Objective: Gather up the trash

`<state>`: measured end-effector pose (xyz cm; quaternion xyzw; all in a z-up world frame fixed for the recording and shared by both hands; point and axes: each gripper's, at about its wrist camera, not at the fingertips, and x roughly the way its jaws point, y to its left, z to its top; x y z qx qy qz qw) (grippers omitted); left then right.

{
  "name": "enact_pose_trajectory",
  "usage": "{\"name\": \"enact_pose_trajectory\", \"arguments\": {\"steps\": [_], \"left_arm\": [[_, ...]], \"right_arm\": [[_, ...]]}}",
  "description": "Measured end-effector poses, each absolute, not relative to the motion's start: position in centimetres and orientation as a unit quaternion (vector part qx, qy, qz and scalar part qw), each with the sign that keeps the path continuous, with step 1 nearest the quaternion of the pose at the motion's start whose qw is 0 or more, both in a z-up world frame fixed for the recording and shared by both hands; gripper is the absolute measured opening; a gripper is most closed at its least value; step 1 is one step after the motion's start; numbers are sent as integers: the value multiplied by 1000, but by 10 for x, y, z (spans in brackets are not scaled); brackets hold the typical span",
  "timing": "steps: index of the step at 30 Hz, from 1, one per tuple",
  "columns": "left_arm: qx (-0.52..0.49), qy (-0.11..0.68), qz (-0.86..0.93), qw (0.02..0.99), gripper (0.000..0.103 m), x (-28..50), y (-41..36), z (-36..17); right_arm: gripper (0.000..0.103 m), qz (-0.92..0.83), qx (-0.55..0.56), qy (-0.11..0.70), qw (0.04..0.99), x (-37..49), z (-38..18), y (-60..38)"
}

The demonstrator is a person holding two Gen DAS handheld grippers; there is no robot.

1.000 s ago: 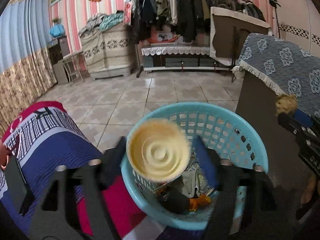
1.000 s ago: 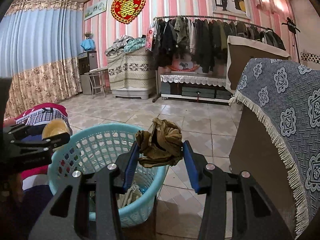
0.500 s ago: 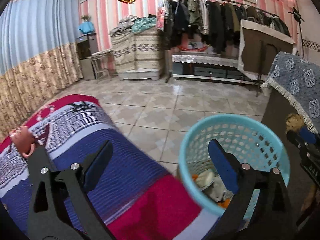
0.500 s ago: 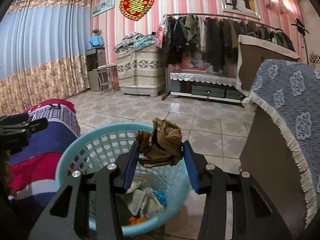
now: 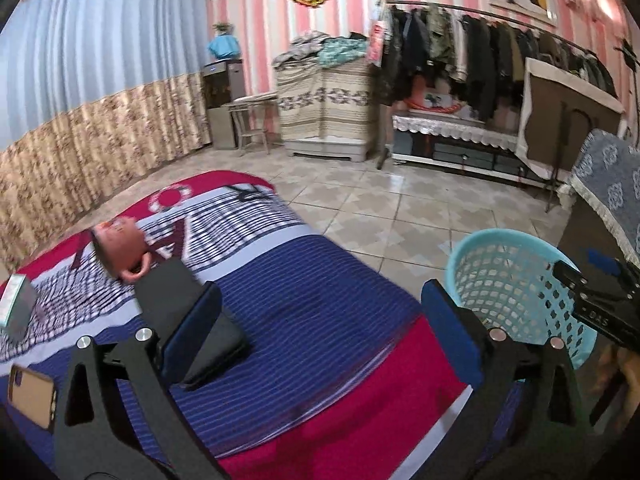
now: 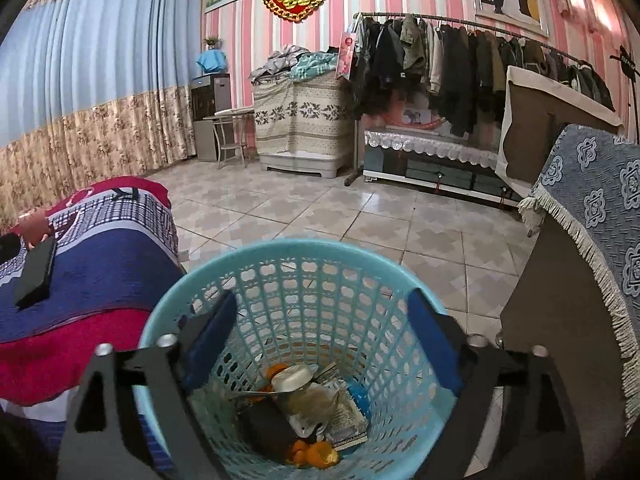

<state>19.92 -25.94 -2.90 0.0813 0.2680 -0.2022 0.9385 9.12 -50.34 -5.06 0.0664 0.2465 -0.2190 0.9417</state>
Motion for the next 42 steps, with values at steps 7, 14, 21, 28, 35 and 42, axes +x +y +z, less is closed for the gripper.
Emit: {"name": "enact_pose_trajectory", "arguments": {"steps": [7,14,21,28,35,42], "left_arm": [[62,250,-171,951,97,169,-202,-7],[41,231,-140,962,97,125,-142,17],[51,209,-117,970,97,66,-97,30],[19,220,-88,971,98,28,-51,19],[28,192,-92,977,98,-5,-43,19],[19,173,-107,979,98,-18,-50,21]], "right_arm": [[99,-212,65,232,947,55,-24,-462],[99,-179,81,221,955,19,-1,-403],[99,-126,81,209,966,-1,22,-330],[99,-105,54,213,970,-21,21,-266],[99,-106,18,202,974,-47,23,-239],[99,-115,-1,175,978,-63,40,-228]]}}
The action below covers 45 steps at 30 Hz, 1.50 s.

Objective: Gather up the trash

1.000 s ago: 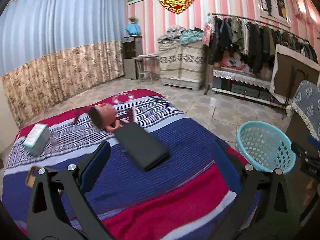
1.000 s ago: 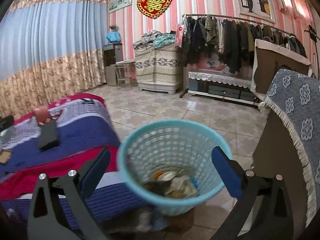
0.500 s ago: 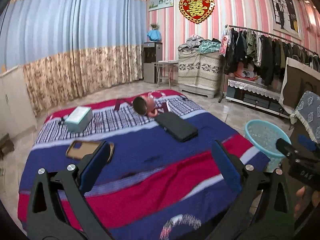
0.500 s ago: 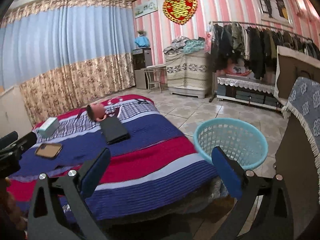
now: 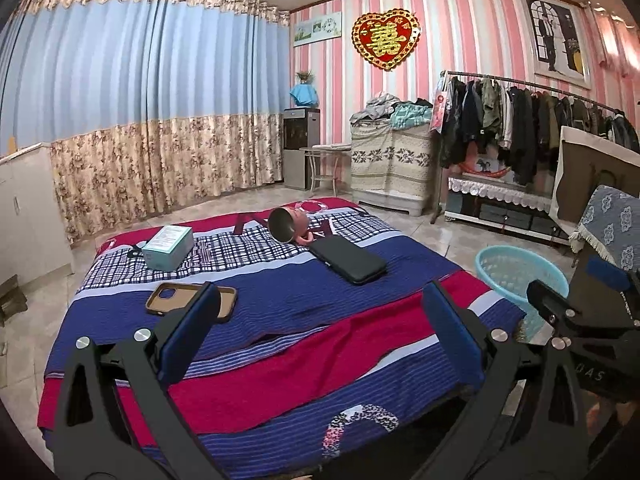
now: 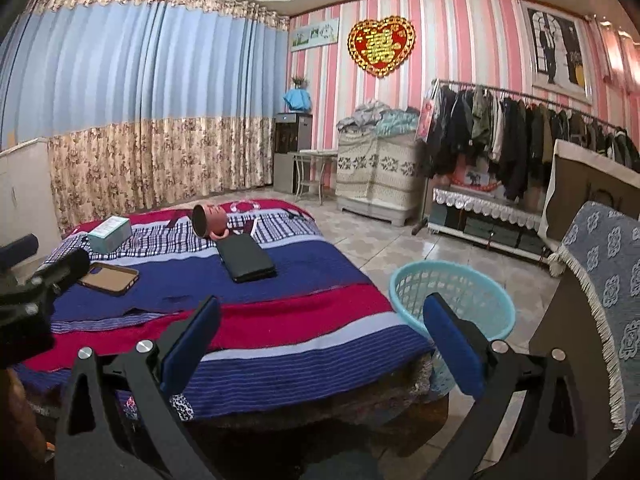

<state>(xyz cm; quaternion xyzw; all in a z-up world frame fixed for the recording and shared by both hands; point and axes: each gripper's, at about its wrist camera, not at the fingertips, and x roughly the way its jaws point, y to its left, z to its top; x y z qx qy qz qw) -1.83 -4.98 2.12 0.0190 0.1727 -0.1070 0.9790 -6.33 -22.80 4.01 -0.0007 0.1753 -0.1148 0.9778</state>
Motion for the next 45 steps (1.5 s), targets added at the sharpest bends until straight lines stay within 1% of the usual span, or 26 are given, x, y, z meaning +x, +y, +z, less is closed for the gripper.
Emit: {"name": "enact_pose_trajectory", "arguments": {"steps": [6,45], "left_arm": [[16,188,-112,976,98,-16,-53,16],[14,185,-90,978,98,-11,-54,13]], "right_arm": [[99,-106,-3,170,980,-68,49,-224],[99,-96,-12,158,983,-66,46,-224]]}}
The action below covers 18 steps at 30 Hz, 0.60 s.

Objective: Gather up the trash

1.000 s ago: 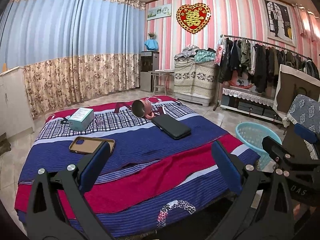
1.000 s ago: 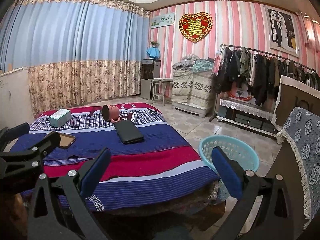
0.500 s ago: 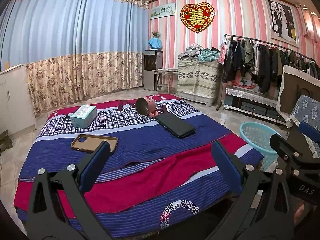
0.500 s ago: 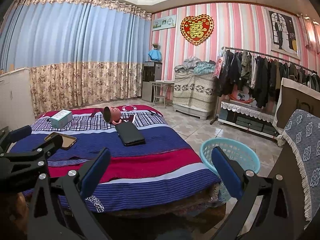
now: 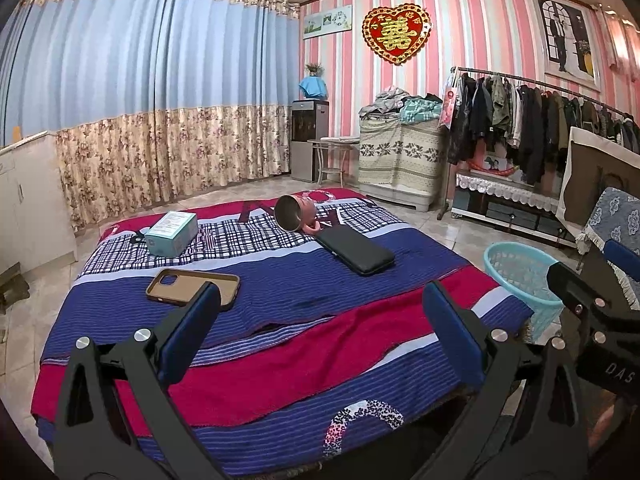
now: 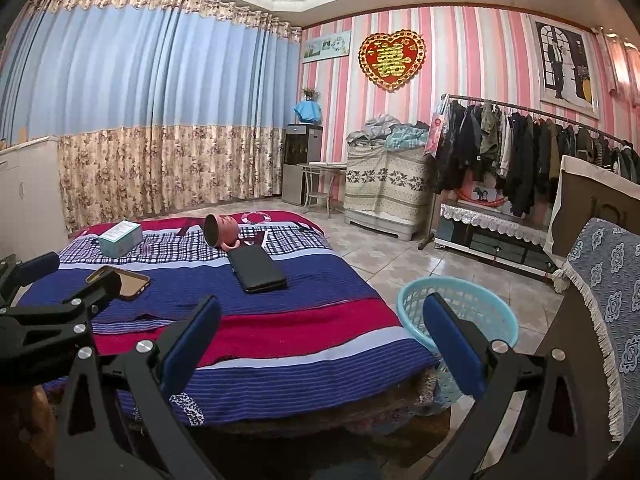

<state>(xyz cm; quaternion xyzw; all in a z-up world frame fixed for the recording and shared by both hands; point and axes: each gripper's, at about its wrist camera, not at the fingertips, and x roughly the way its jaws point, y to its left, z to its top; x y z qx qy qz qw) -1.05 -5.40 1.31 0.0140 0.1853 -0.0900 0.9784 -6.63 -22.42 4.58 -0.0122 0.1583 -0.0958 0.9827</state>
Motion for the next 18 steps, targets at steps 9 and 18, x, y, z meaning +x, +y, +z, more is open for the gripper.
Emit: {"name": "enact_pose_trajectory", "arguments": {"steps": [9,18], "left_arm": [[15,183,-89,979,98,-11,-53,12],[21,174,-88,981,98,-15,-53,9]], "right_arm": [[99,-96,-12,158,983,-67,45,-225],[99,-102,-11,152,983,-69,45,-231]]}}
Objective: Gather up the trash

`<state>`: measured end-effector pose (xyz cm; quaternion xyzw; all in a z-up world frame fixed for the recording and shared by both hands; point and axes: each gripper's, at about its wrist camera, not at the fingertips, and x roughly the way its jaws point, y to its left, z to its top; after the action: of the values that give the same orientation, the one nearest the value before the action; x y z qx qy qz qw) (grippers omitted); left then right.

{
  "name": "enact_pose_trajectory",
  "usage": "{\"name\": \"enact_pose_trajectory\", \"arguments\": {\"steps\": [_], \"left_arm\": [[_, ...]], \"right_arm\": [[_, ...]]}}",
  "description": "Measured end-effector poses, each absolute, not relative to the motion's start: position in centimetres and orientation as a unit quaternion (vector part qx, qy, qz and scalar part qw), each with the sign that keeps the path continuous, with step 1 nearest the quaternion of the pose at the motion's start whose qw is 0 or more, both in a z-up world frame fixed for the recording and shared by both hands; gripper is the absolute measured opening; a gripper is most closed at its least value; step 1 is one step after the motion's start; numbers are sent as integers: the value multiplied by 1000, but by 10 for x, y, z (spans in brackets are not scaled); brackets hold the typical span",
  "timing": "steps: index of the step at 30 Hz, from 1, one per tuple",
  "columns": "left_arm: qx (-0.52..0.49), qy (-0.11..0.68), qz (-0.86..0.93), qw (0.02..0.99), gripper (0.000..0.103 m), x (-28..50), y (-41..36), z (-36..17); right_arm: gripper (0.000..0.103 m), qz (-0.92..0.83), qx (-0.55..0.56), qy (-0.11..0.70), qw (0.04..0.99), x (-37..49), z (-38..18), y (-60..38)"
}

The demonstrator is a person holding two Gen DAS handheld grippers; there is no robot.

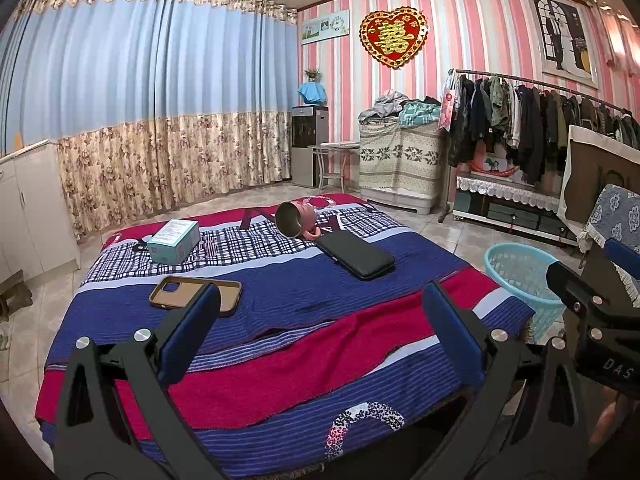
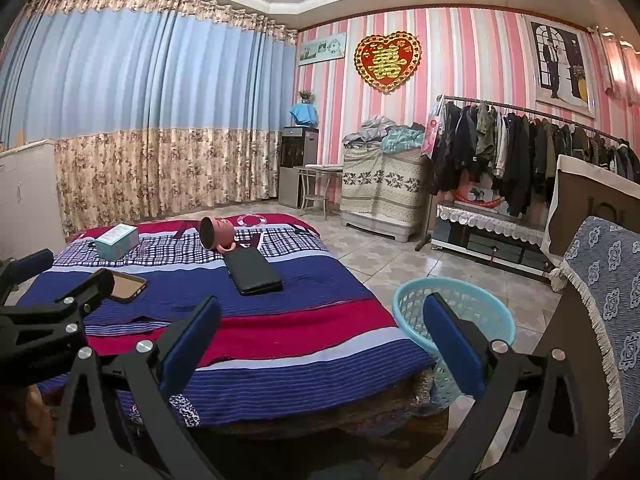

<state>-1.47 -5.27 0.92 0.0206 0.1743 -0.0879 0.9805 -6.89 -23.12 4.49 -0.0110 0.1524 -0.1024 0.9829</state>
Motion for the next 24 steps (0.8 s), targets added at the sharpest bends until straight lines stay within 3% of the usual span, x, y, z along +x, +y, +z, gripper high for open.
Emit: {"name": "enact_pose_trajectory", "arguments": {"steps": [24], "left_arm": [[20,175,-88,980,98,-16,-53,11]], "right_arm": [[99,-107,-14,149,983,-68,45,-233]]}}
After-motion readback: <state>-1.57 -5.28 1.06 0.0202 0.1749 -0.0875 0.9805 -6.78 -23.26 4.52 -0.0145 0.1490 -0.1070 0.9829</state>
